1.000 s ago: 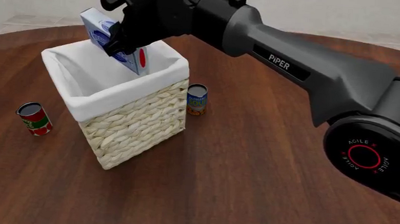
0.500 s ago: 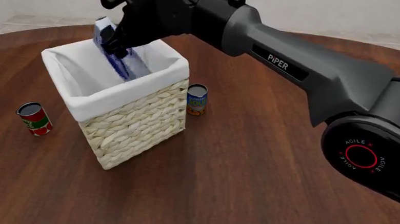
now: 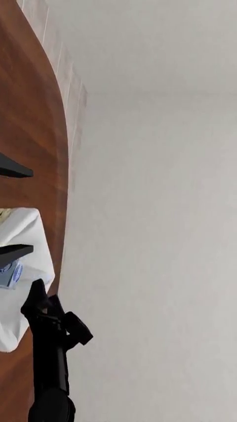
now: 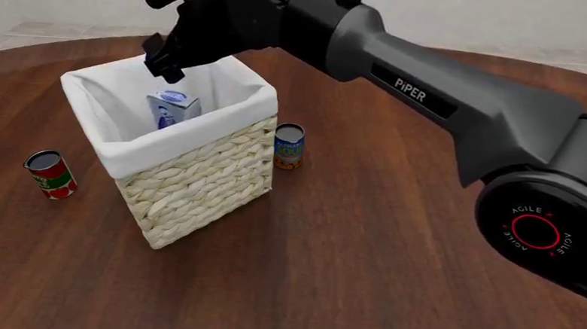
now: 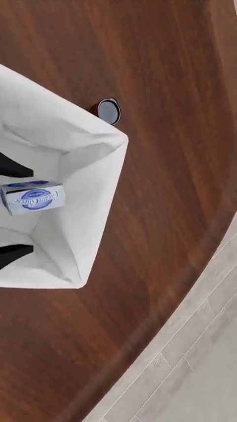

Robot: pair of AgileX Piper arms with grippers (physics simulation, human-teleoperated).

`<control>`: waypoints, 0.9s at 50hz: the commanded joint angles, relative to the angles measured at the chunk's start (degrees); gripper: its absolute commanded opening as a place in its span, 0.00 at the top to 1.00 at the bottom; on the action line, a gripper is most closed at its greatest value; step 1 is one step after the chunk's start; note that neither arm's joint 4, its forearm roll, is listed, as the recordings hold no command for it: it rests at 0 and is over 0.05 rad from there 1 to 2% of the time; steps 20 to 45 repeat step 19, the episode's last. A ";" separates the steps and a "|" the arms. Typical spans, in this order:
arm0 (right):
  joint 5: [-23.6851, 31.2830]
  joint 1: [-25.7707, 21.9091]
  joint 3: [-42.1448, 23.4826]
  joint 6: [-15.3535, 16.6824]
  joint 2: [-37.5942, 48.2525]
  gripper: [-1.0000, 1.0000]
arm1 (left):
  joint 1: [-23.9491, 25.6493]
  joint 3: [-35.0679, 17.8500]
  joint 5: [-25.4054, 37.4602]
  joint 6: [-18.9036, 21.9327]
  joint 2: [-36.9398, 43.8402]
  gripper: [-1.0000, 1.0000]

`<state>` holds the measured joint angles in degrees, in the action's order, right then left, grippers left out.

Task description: Pick up the cream cheese box, and put it in the basket.

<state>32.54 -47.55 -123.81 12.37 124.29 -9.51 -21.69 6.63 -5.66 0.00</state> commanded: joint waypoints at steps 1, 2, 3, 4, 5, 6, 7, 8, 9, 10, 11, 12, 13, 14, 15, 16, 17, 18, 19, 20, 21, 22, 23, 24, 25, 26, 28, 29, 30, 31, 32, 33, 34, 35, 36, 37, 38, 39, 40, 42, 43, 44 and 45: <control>-0.17 -0.18 0.47 -0.18 -0.51 0.00 | -0.11 0.03 -0.12 -0.01 0.00 0.00; -0.12 -0.15 0.39 -0.16 -0.48 0.00 | -0.12 -0.04 -0.08 0.04 0.00 0.00; -0.11 -0.15 0.38 -0.16 -0.48 0.00 | -0.12 -0.04 -0.07 0.04 0.00 0.00; -0.13 -0.15 0.48 -0.11 -0.54 0.00 | -0.14 -0.09 -0.03 0.03 0.00 0.00; -0.14 -0.13 0.54 -0.07 -0.59 0.00 | -0.14 -0.11 -0.03 0.06 0.00 0.00; -0.11 -0.10 0.53 -0.09 -0.63 0.00 | -0.14 -0.12 -0.02 0.05 0.00 0.00; -0.02 -0.02 0.41 -0.01 -0.60 0.00 | -0.14 -0.10 -0.05 0.07 0.00 0.00; -0.04 -0.06 0.65 0.04 -0.85 0.00 | -0.13 -0.15 0.00 0.06 0.00 0.00; -0.11 -0.08 0.84 -0.05 -1.09 0.00 | -0.10 -0.07 -0.07 0.09 0.00 0.00; -0.14 -0.04 0.89 0.06 -1.06 0.00 | -0.10 -0.01 -0.12 0.08 0.00 0.00; -0.09 -0.05 1.01 0.05 -1.20 0.00 | -0.06 0.06 -0.17 0.15 0.00 0.00; -0.10 -0.05 1.02 0.05 -1.20 0.00 | -0.06 0.06 -0.17 0.15 0.00 0.00; -0.06 -0.05 1.06 0.07 -1.30 0.00 | -0.08 0.04 -0.13 0.15 0.00 0.00; 0.04 -0.02 1.01 0.03 -1.46 0.00 | -0.06 -0.07 -0.03 0.05 0.00 0.00; -0.02 -0.10 1.24 0.03 -1.78 0.00 | -0.05 -0.14 0.01 0.14 0.00 0.00; 0.03 -0.11 1.25 -0.08 -1.97 0.00 | -0.05 -0.31 0.19 0.17 0.00 0.00; -0.02 -0.16 1.50 -0.02 -2.22 0.00 | -0.10 -0.54 0.45 0.12 0.00 0.00; -0.04 -0.12 1.56 0.02 -2.25 0.00 | -0.09 -0.67 0.57 0.13 0.00 0.00; -0.14 -0.10 1.87 0.05 -2.51 0.00 | -0.06 -0.43 0.28 0.19 0.00 0.00; -0.14 -0.10 1.87 0.05 -2.51 0.00 | -0.06 -0.43 0.28 0.19 0.00 0.00; -0.14 -0.10 1.87 0.05 -2.51 0.00 | -0.06 -0.43 0.28 0.19 0.00 0.00; -0.14 -0.10 1.87 0.05 -2.51 0.00 | -0.06 -0.43 0.28 0.19 0.00 0.00; -0.14 -0.10 1.87 0.05 -2.51 0.00 | -0.06 -0.43 0.28 0.19 0.00 0.00; -0.14 -0.10 1.87 0.05 -2.51 0.00 | -0.06 -0.43 0.28 0.19 0.00 0.00; -0.14 -0.10 1.87 0.05 -2.51 0.00 | -0.06 -0.43 0.28 0.19 0.00 0.00; -0.14 -0.10 1.87 0.05 -2.51 0.00 | -0.06 -0.43 0.28 0.19 0.00 0.00; -0.14 -0.10 1.87 0.05 -2.51 0.00 | -0.06 -0.43 0.28 0.19 0.00 0.00; -0.14 -0.10 1.87 0.05 -2.51 0.00 | -0.06 -0.43 0.28 0.19 0.00 0.00; -0.14 -0.10 1.87 0.05 -2.51 0.00 | -0.06 -0.43 0.28 0.19 0.00 0.00; -0.14 -0.10 1.87 0.05 -2.51 0.00 | -0.06 -0.43 0.28 0.19 0.00 0.00; -0.14 -0.10 1.87 0.05 -2.51 0.00 | -0.06 -0.43 0.28 0.19 0.00 0.00; -0.14 -0.10 1.87 0.05 -2.51 0.00 | -0.06 -0.43 0.28 0.19 0.00 0.00; -0.14 -0.10 1.87 0.05 -2.51 0.00 | -0.06 -0.43 0.28 0.19 0.00 0.00; -0.14 -0.10 1.87 0.05 -2.51 0.00 | -0.06 -0.43 0.28 0.19 0.00 0.00; -0.14 -0.10 1.87 0.05 -2.51 0.00 | -0.06 -0.43 0.28 0.19 0.00 0.00; -0.14 -0.10 1.87 0.05 -2.51 0.00 | -0.06 -0.43 0.28 0.19 0.00 0.00; -0.14 -0.10 1.87 0.05 -2.51 0.00 | -0.06 -0.43 0.28 0.19 0.00 0.00; -0.14 -0.10 1.87 0.05 -2.51 0.00 | -0.06 -0.43 0.28 0.19 0.00 0.00; -0.14 -0.10 1.87 0.05 -2.51 0.00 | -0.06 -0.43 0.28 0.19 0.00 0.00; -0.14 -0.10 1.87 0.05 -2.51 0.00 | -0.06 -0.43 0.28 0.19 0.00 0.00; -0.14 -0.10 1.87 0.05 -2.51 0.00 | -0.06 -0.43 0.28 0.19 0.00 0.00; -0.14 -0.10 1.87 0.05 -2.51 0.00 | -0.06 -0.43 0.28 0.19 0.00 0.00; -0.14 -0.10 1.87 0.05 -2.51 0.00 | -0.06 -0.43 0.28 0.19 0.00 0.00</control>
